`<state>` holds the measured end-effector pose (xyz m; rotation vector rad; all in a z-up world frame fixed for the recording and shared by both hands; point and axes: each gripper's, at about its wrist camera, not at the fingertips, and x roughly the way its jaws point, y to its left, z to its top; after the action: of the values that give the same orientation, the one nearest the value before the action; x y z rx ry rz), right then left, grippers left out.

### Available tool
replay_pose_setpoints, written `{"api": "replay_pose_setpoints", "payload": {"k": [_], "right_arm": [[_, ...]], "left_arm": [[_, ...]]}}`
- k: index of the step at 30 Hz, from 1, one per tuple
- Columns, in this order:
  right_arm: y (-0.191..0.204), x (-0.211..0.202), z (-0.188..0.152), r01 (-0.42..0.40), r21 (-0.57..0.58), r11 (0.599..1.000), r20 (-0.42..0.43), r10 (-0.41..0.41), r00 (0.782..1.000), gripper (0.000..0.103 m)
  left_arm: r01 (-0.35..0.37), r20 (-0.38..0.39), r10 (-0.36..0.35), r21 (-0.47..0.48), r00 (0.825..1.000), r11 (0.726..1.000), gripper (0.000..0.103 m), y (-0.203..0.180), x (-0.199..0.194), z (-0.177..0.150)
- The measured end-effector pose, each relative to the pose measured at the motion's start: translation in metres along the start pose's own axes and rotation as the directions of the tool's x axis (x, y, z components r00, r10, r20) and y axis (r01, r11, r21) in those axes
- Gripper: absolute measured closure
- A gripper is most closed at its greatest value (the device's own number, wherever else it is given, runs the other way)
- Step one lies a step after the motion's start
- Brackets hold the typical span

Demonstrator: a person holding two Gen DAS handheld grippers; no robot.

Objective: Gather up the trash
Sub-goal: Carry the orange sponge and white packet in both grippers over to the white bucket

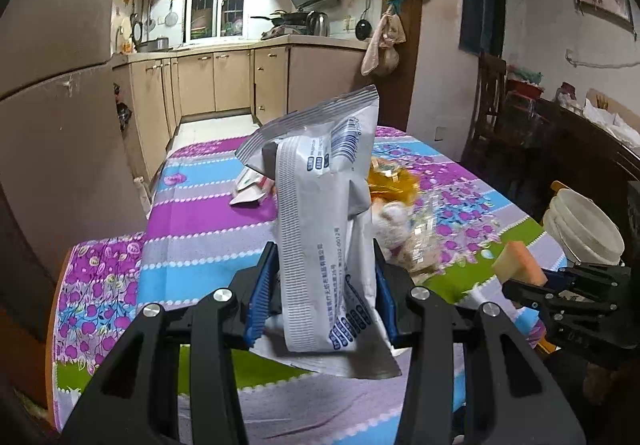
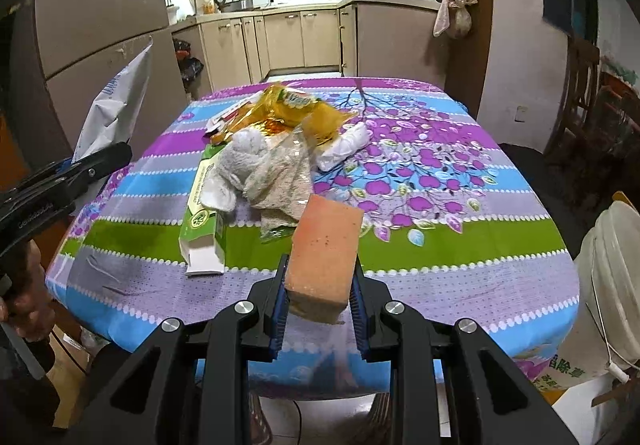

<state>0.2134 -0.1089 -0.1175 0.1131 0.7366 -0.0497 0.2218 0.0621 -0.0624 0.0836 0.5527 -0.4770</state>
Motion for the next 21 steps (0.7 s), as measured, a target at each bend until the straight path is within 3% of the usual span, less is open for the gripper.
{"api": "replay_pose_setpoints", "payload": {"k": [10,21], "right_arm": [[-0.062,-0.030,-0.007,0.015,0.096,0.995,0.049,-0.020,0.999,0.075],[-0.148,-0.072,-0.019,0.090,0.228,0.969,0.086,-0.112,0.990,0.075]], "left_arm": [[0.075,-0.019,-0.075,0.030,0.997,0.997,0.061,-0.067,0.011,0.022],[0.219,-0.070,-0.211,0.143,0.975,0.965,0.061,-0.167,0.033,0.029]]}}
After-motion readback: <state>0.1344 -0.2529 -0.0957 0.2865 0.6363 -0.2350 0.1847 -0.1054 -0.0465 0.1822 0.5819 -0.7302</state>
